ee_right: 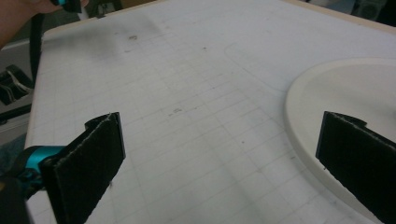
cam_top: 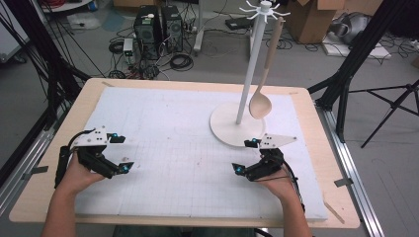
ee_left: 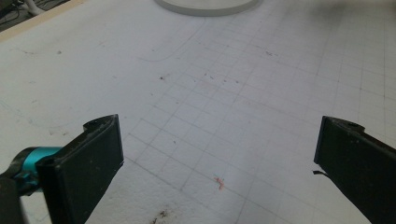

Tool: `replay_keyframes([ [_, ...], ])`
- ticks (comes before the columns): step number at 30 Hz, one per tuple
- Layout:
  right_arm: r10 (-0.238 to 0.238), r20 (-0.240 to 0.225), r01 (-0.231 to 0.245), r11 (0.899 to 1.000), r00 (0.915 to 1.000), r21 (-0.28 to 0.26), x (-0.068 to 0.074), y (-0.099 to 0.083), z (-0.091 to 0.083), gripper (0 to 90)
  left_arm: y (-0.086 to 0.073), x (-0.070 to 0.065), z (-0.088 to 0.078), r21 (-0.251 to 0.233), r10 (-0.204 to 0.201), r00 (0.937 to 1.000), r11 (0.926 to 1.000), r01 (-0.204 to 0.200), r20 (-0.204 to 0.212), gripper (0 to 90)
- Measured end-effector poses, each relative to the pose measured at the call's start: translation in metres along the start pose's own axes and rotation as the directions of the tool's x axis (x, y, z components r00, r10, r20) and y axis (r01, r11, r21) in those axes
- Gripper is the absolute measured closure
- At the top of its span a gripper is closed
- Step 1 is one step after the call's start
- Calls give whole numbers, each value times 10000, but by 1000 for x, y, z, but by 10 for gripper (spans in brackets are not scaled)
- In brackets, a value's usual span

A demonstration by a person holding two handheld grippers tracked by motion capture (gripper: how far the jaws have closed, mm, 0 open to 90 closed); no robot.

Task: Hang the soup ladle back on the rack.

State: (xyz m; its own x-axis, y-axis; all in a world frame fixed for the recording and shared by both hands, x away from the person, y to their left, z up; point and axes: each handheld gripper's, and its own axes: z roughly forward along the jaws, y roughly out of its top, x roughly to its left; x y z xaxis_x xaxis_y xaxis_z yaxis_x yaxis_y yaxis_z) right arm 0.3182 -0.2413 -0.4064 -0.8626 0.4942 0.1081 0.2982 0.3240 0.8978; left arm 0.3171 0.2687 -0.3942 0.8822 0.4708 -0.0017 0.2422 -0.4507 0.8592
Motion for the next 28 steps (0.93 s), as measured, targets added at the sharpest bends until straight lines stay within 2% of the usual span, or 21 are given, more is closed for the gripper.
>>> replay_keyframes([
  [5,130,121,-128,9998,9998,-177,-3,-1,-3,3,1,0,1,24,63,10000,10000,-63,72,16],
  [21,348,228,-348,9994,9991,-16,-7,-5,-4,3,2,-1,-1,-91,90,10000,9999,-90,34,16],
  [28,395,247,-390,9991,9989,-166,-8,-5,-7,3,2,-1,-1,-86,42,10000,10000,-42,10,17],
])
